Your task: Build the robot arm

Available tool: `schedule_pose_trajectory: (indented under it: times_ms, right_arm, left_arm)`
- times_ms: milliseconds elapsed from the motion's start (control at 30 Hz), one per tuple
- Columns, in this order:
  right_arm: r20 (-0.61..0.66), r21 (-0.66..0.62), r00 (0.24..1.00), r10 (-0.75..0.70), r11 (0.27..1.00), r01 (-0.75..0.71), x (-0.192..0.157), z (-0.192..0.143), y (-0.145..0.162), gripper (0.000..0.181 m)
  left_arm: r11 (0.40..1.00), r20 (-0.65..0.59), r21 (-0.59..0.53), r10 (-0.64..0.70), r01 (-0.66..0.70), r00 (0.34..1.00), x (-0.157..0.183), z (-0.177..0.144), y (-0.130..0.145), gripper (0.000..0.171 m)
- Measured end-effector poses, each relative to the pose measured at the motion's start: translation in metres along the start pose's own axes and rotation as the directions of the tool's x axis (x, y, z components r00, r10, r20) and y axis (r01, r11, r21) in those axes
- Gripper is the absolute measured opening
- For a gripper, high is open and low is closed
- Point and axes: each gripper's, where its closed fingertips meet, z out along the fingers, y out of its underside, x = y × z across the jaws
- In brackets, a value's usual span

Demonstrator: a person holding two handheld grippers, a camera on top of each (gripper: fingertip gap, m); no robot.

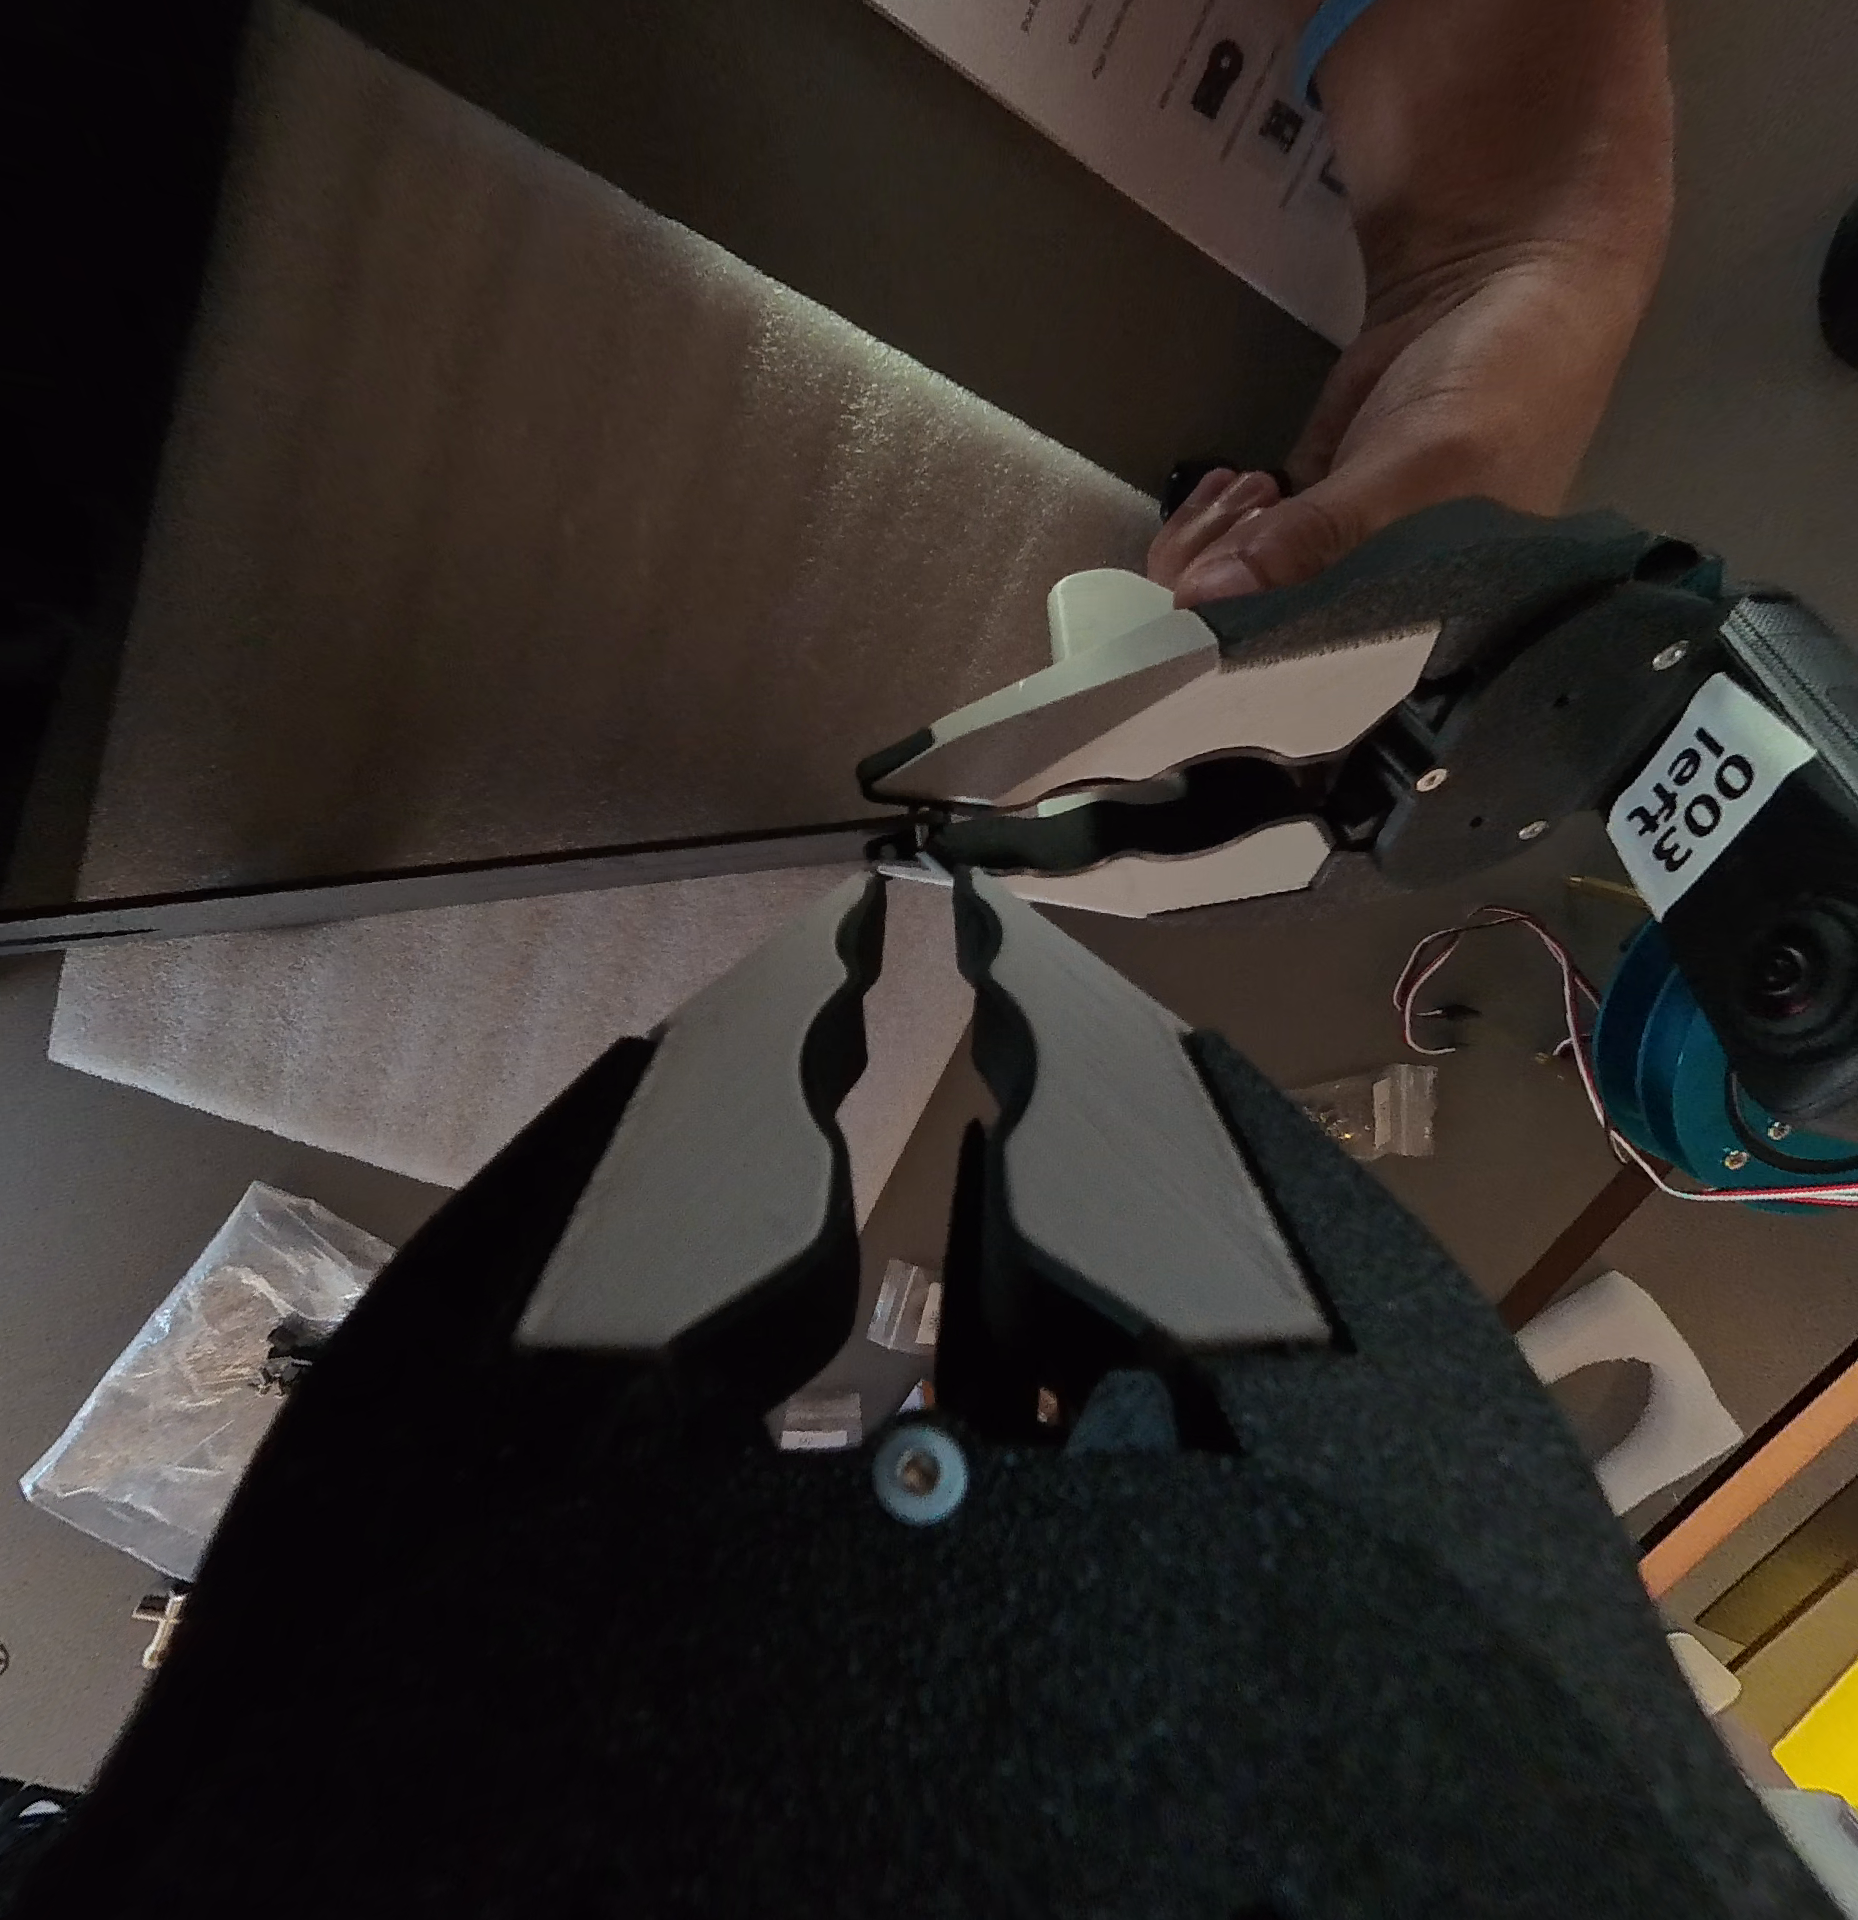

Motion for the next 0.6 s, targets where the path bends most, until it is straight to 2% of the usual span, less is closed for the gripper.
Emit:
schedule_pose_trajectory:
  times_ms: [233,600]
  right_arm:
    - [0.016,0.007,1.000,0.007,1.000,-0.007,-0.0057,-0.0019,-0.0011,0.008]
    - [-0.008,0.015,1.000,0.026,1.000,-0.026,-0.0021,-0.0011,0.0016,0.013]
  left_arm:
    - [1.000,0.000,-0.001,0.000,0.000,1.000,0.0002,0.0001,0.0001,0.010]
    - [1.000,0.001,0.001,0.000,0.000,1.000,0.0000,-0.0001,-0.0003,0.010]
